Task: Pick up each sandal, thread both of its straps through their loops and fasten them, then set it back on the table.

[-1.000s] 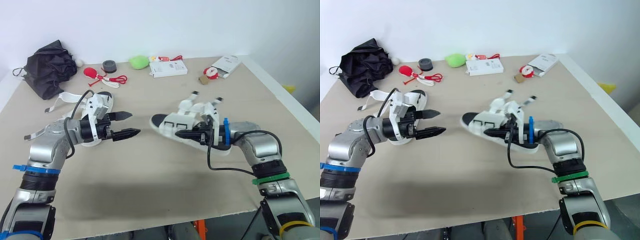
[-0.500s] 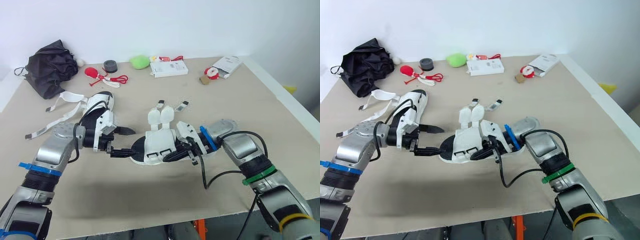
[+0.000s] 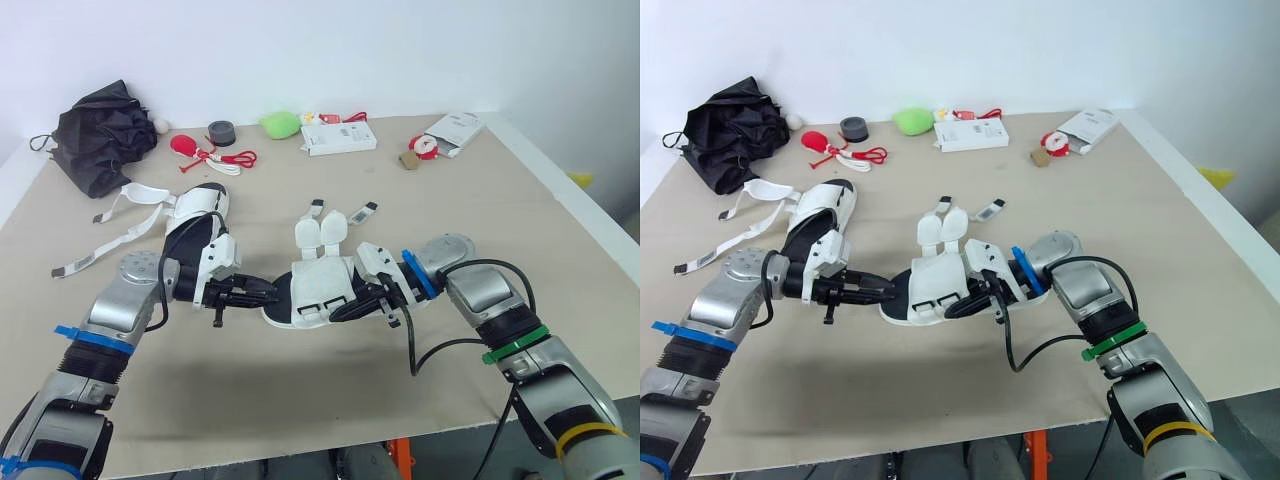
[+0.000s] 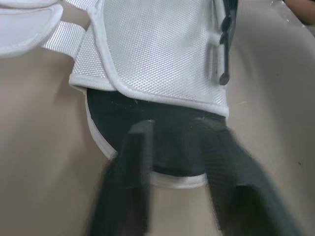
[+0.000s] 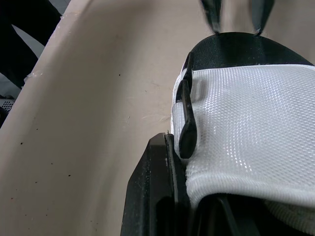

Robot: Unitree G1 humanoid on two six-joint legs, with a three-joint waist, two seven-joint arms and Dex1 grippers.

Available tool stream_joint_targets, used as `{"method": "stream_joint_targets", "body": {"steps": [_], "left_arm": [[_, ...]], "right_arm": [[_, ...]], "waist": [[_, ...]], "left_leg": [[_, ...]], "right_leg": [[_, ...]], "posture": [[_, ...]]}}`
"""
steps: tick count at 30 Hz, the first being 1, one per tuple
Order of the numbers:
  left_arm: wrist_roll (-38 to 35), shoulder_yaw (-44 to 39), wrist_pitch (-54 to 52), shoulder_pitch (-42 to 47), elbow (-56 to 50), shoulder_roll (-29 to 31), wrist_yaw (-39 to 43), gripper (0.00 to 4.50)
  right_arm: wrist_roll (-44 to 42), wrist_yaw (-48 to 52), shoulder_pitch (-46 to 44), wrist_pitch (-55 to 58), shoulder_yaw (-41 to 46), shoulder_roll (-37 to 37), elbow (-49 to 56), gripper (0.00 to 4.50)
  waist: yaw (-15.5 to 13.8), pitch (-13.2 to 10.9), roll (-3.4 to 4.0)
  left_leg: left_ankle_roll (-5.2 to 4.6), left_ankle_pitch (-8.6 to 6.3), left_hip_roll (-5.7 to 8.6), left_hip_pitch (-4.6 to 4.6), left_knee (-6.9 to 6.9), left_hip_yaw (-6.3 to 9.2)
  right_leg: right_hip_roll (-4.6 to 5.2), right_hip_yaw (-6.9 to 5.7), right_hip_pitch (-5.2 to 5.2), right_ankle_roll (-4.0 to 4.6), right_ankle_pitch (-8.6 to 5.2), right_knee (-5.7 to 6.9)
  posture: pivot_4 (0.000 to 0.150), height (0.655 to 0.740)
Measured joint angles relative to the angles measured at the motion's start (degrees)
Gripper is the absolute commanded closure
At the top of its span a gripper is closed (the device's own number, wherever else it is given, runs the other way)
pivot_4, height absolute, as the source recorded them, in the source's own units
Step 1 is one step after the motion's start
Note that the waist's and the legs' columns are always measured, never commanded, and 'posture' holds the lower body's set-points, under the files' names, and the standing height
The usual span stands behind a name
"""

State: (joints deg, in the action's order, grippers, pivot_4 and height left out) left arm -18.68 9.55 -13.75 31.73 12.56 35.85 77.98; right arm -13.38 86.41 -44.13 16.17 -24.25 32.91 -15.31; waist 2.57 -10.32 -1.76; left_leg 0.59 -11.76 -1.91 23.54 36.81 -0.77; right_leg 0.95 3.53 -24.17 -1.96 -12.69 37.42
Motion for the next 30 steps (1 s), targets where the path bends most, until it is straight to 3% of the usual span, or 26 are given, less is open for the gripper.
{"method": "stream_joint_targets", "body": {"steps": [5, 18, 30], "left_arm": [[2.64, 1.93, 0.07, 1.58, 0.94, -3.43, -2.78, 4.48], [6.99, 3.90, 3.98, 0.71, -0.14, -3.48, -3.83, 4.48], [7.88, 4.11, -1.78, -1.44, -3.79, -5.55, -7.68, 4.48]], "right_arm": [[0.10, -0.38, 0.58, 0.13, 0.44, -0.13, 0.51, 4.50], [0.26, -1.18, 1.00, 0.51, 0.69, -0.34, 0.62, 4.50], [1.21, -2.87, 1.70, 0.83, 1.11, -0.39, 0.64, 4.50]], "waist": [[-0.03, 0.00, -0.01], [-0.01, 0.04, 0.00], [-0.03, 0.27, -0.01]], "left_leg": [[0.00, 0.00, 0.00, 0.00, 0.07, 0.02], [0.00, 0.00, 0.01, -0.22, 0.07, 0.02], [-0.01, 0.01, 0.02, -0.89, 0.09, 0.05]], "right_leg": [[-0.01, 0.00, 0.02, -0.01, 0.01, 0.04], [0.00, 0.01, 0.23, -0.01, 0.00, 0.06], [0.02, -0.01, 0.87, 0.16, -0.12, 0.05]], "posture": [[0.150, 0.7400], [0.150, 0.7400], [0.150, 0.7400]]}}
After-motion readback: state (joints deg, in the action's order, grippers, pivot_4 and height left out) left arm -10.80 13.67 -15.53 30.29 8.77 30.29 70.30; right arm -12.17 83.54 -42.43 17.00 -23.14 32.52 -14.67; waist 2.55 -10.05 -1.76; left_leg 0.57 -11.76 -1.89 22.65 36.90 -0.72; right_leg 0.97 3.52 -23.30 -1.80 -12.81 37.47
